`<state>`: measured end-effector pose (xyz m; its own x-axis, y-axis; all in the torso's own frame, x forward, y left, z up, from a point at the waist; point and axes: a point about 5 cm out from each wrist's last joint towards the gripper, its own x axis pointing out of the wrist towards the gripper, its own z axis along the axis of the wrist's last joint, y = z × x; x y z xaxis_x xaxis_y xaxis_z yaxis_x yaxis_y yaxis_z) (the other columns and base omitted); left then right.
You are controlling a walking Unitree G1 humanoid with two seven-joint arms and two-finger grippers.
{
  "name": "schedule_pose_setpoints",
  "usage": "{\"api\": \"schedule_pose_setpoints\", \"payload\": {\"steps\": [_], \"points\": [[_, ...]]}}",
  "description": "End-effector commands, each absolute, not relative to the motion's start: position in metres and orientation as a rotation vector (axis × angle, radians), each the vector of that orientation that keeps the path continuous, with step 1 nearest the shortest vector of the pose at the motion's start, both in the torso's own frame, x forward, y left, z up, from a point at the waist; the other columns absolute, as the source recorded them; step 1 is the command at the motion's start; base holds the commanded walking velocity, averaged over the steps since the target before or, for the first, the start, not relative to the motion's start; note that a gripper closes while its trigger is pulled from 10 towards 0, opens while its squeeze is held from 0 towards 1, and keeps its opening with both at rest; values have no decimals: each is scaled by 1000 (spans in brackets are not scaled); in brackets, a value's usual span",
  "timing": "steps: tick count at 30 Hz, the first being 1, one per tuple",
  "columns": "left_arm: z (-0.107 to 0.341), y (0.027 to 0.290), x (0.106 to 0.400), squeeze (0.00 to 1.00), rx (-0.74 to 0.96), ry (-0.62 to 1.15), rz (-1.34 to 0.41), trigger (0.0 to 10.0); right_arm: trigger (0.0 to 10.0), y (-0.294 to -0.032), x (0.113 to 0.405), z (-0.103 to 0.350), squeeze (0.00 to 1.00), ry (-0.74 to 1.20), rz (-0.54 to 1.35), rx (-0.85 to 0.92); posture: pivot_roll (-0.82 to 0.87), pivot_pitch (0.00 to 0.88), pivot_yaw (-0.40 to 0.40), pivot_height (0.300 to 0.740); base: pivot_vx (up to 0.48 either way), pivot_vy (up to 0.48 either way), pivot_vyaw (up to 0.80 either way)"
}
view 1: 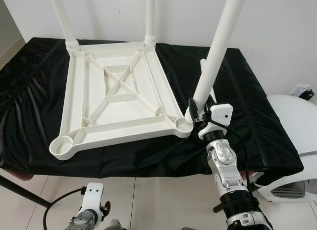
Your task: Building children table
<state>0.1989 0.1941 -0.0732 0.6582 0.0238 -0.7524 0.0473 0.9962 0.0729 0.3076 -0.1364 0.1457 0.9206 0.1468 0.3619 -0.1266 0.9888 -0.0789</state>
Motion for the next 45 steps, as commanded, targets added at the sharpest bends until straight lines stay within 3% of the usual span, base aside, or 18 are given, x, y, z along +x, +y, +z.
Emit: {"api": "schedule_pose_setpoints", "payload": {"steps": [1,45], "points": [[-77,188,193,0,54,878,-67,10000,10000,-138,308,150,0,-387,141,-55,-5,0,-5,740,0,0,0],[-80,193,186,0,85,903,-70,10000,10000,-136,312,153,0,-402,143,-60,7,0,-1,740,0,0,0]]}}
